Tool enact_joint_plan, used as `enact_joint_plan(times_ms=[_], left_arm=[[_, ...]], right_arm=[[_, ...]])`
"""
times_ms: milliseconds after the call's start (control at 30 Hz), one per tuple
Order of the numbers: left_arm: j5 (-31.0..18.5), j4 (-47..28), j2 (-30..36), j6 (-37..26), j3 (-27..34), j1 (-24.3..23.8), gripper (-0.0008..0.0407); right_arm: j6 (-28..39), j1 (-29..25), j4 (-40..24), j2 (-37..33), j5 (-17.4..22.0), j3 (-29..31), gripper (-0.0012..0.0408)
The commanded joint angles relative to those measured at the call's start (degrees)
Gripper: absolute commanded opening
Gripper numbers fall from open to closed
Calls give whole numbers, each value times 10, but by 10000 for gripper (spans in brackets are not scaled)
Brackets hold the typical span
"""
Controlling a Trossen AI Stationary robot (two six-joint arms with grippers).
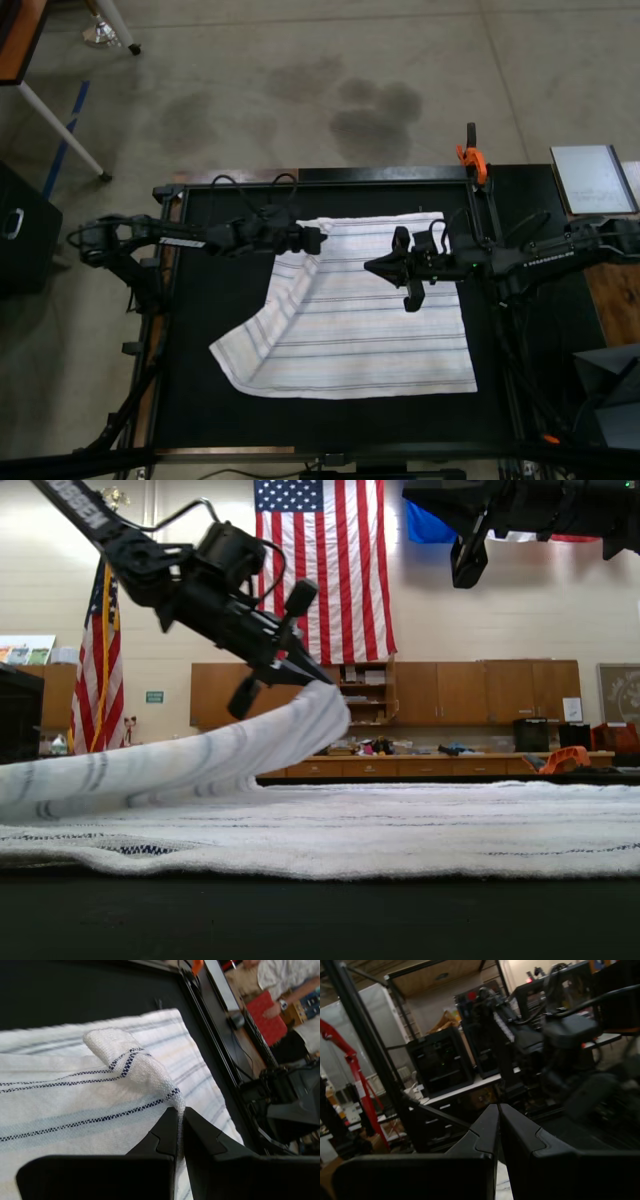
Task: Fold the towel
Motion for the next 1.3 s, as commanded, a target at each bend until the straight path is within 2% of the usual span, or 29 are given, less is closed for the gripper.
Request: enact_joint_plan(times_ms=[0,300,600,1100,1200,1267], left_arm=[[14,-1,30,1,26,0,0],[84,1,173,9,174,-4,0],[96,-4,272,10,311,-17,0],[93,-24,361,25,423,-5,0],[94,-32,379,33,442,3,14],[104,-33,384,41,451,9,38]], right_arm=[[-5,5,0,-3,0,2,0],[-19,18,-4,-23,-1,13,0],[-18,38,-17,-40,-1,17,0],[8,52,-18,-40,-1,17,0],[17,61,-18,-40,-2,17,0],[16,68,-19,-40,-2,17,0]])
